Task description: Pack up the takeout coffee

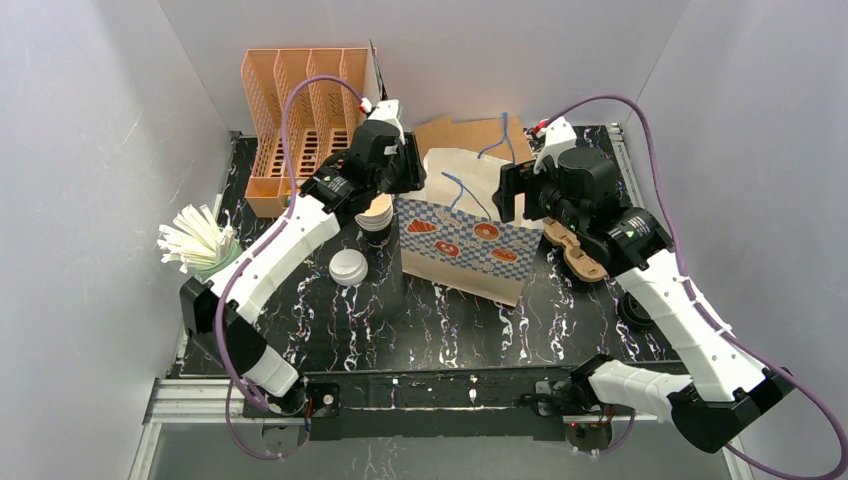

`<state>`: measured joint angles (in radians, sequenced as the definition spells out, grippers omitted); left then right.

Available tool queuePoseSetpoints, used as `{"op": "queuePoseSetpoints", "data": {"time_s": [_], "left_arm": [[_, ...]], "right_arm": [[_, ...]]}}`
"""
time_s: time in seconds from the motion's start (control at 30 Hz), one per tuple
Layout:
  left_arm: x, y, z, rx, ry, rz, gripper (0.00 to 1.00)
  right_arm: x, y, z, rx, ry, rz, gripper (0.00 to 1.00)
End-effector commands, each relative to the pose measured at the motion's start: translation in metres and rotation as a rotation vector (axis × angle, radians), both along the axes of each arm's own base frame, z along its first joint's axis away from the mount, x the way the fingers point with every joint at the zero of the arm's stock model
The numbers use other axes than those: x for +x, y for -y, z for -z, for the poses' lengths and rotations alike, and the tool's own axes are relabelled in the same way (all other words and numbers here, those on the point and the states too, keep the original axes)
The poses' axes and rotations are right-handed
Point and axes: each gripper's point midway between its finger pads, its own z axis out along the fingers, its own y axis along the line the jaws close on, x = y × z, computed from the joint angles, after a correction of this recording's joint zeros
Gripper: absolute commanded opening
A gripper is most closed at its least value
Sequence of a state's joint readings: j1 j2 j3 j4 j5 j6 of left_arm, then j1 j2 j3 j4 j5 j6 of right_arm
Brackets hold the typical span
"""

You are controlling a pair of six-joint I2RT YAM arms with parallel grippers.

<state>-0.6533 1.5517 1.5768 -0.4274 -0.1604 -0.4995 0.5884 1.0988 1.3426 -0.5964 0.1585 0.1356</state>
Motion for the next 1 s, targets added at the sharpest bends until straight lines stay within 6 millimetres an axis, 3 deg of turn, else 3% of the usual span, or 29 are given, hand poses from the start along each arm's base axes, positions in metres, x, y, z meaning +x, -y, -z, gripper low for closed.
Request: {"op": "queuePoseSetpoints", "data": {"time_s": [0.0, 0.13, 0.23, 0.37, 0.53, 0.67, 0.77, 0.83, 0.97], "left_arm": [[-0.005, -0.037, -0.046, 0.002, 0.100, -0.140, 0.47], [-0.012, -0.079, -0.068, 0.051, 0.123, -0.308, 0.57], [-0.026, -0.124, -0.088, 0.098, 0.163, -0.477, 0.63], [-0.051, -0.186, -0.093, 0.246, 0.183, -0.667, 0.71], [-0.059, -0.232, -0.059, 0.436, 0.079, -0.743, 0.81], [-0.042, -0.251, -0.022, 0.447, -0.006, -0.762, 0.96], [-0.026, -0.267, 0.000, 0.452, -0.057, -0.805, 0.98], [-0.013, -0.282, 0.007, 0.466, -0.073, -0.856, 0.98], [0.004, -0.321, 0.001, 0.568, -0.097, -1.005, 0.98]], "right_arm": [[0.010, 0.014, -0.042, 0.067, 0.090, 0.116, 0.95], [0.014, 0.020, -0.053, 0.078, 0.107, 0.167, 0.96], [0.013, 0.017, -0.057, 0.091, 0.116, 0.151, 0.94], [0.011, 0.016, -0.056, 0.103, 0.114, 0.140, 0.93], [0.007, 0.009, -0.044, 0.121, 0.046, 0.126, 0.92], [0.002, 0.007, -0.022, 0.098, -0.029, 0.120, 0.91], [-0.002, 0.004, -0.017, 0.080, -0.067, 0.091, 0.89], [-0.003, 0.001, -0.015, 0.074, -0.091, 0.081, 0.87], [-0.003, -0.009, -0.007, 0.081, -0.171, 0.067, 0.84]]}}
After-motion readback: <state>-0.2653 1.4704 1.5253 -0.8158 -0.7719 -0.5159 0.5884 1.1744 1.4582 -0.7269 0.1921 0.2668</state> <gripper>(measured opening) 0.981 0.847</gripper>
